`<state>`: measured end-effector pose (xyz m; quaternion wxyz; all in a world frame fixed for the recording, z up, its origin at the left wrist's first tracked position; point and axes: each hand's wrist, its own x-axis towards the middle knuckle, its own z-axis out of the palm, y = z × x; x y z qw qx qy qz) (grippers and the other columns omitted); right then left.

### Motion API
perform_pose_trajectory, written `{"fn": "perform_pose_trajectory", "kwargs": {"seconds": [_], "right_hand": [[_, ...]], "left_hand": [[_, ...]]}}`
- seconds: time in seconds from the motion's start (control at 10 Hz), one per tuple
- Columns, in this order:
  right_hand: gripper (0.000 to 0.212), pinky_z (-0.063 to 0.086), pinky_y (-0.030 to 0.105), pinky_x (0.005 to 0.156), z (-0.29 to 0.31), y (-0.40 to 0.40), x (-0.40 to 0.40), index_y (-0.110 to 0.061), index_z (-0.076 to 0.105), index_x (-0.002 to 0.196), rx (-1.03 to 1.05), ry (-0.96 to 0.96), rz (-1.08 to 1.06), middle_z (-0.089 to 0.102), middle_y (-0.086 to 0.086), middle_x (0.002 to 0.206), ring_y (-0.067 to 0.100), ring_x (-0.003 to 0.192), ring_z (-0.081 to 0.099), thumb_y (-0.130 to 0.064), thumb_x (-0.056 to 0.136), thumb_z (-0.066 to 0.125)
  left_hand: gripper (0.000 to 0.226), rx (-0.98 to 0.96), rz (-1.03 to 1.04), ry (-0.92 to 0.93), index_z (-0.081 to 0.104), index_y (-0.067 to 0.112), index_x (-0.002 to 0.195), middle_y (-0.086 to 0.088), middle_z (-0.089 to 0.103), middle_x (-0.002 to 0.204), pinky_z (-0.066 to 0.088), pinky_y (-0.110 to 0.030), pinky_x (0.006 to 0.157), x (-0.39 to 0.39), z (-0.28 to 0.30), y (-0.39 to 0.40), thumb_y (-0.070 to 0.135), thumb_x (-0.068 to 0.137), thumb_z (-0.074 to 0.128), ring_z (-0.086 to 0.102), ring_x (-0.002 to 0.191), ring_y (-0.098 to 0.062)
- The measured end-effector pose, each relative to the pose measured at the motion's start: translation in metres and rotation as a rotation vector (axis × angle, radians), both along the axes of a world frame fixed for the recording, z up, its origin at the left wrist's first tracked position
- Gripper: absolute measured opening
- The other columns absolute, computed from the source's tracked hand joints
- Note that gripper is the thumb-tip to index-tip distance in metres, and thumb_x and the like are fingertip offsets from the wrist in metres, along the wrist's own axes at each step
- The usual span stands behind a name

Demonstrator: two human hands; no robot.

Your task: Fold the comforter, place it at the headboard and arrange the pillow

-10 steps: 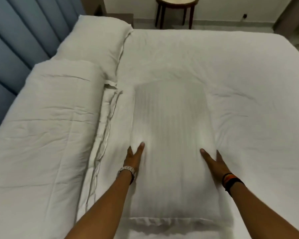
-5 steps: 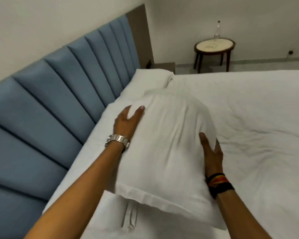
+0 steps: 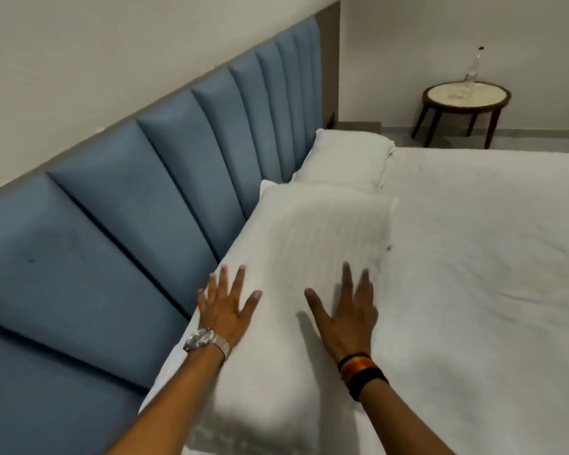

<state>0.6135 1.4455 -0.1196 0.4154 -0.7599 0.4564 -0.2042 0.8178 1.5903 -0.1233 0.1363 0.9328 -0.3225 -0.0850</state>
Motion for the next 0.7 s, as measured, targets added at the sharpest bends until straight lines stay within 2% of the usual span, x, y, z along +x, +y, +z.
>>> {"fn": "perform_pose_trajectory", "kwargs": {"seconds": [0.1,0.2,0.3,0.4,0.5,0.6,0.7], "right_hand": [[0.095,-0.014,0.07,0.122,-0.034,-0.003,0.048,-0.053,-0.013,0.163,-0.178,0.273,0.093,-0.031,-0.007,0.172,0.025,0.158,-0.031,-0.094,0.087,0.028],[0.092,-0.01,0.072,0.122,-0.07,-0.005,0.045,-0.056,-0.019,0.16,-0.156,0.385,0.094,-0.03,-0.008,0.173,0.025,0.158,-0.033,-0.096,0.087,0.022],[0.093,-0.009,0.07,0.123,-0.068,-0.011,0.038,-0.057,-0.019,0.159,-0.138,0.409,0.111,-0.029,-0.009,0.173,0.024,0.158,-0.031,-0.097,0.085,0.021],[0.094,-0.008,0.068,0.123,-0.042,-0.011,0.036,-0.054,-0.011,0.163,-0.053,0.382,0.136,-0.022,-0.01,0.174,0.025,0.161,-0.023,-0.093,0.088,0.032],[0.073,0.014,0.056,0.129,0.011,-0.012,0.02,-0.041,0.036,0.16,0.047,0.084,0.06,0.024,-0.003,0.174,0.027,0.162,0.017,-0.069,0.096,0.058],[0.017,0.053,0.034,0.105,0.107,-0.006,-0.009,-0.036,0.074,0.112,-0.028,-0.332,-0.033,0.076,-0.005,0.126,0.02,0.126,0.068,-0.036,0.095,0.076],[0.017,0.061,0.037,0.096,0.247,0.017,-0.056,-0.016,0.08,0.102,-0.183,-0.741,0.0,0.083,0.001,0.102,0.025,0.102,0.078,-0.025,0.088,0.077]], "left_hand": [[0.075,-0.075,-0.052,-0.059,-0.011,0.047,0.161,0.007,-0.013,0.174,-0.005,-0.054,0.127,0.005,-0.045,0.0,0.08,0.095,0.004,-0.013,0.16,-0.021],[0.074,-0.047,-0.075,-0.088,-0.012,0.044,0.162,0.008,-0.016,0.173,-0.005,-0.055,0.127,0.007,-0.07,-0.003,0.076,0.099,0.007,-0.016,0.16,-0.021],[0.076,-0.051,-0.088,-0.061,-0.012,0.044,0.162,0.007,-0.015,0.173,-0.007,-0.055,0.126,0.002,-0.071,-0.009,0.079,0.095,0.001,-0.015,0.16,-0.021],[0.083,-0.031,-0.091,0.046,-0.011,0.047,0.161,0.006,-0.014,0.174,-0.007,-0.055,0.126,0.003,-0.048,-0.005,0.084,0.088,-0.006,-0.014,0.16,-0.022],[0.1,-0.111,-0.086,0.104,-0.001,0.044,0.164,0.003,-0.003,0.175,-0.007,-0.056,0.126,0.012,0.001,-0.02,0.09,0.077,-0.014,-0.008,0.161,-0.025],[0.09,-0.228,-0.165,-0.016,0.01,0.036,0.165,-0.002,0.006,0.175,-0.003,-0.058,0.126,0.02,0.093,-0.067,0.081,0.088,0.001,0.001,0.161,-0.029],[0.077,-0.426,-0.254,-0.227,0.01,0.034,0.166,-0.004,0.004,0.175,-0.002,-0.057,0.126,0.021,0.203,-0.122,0.072,0.099,0.015,0.0,0.161,-0.03]]}}
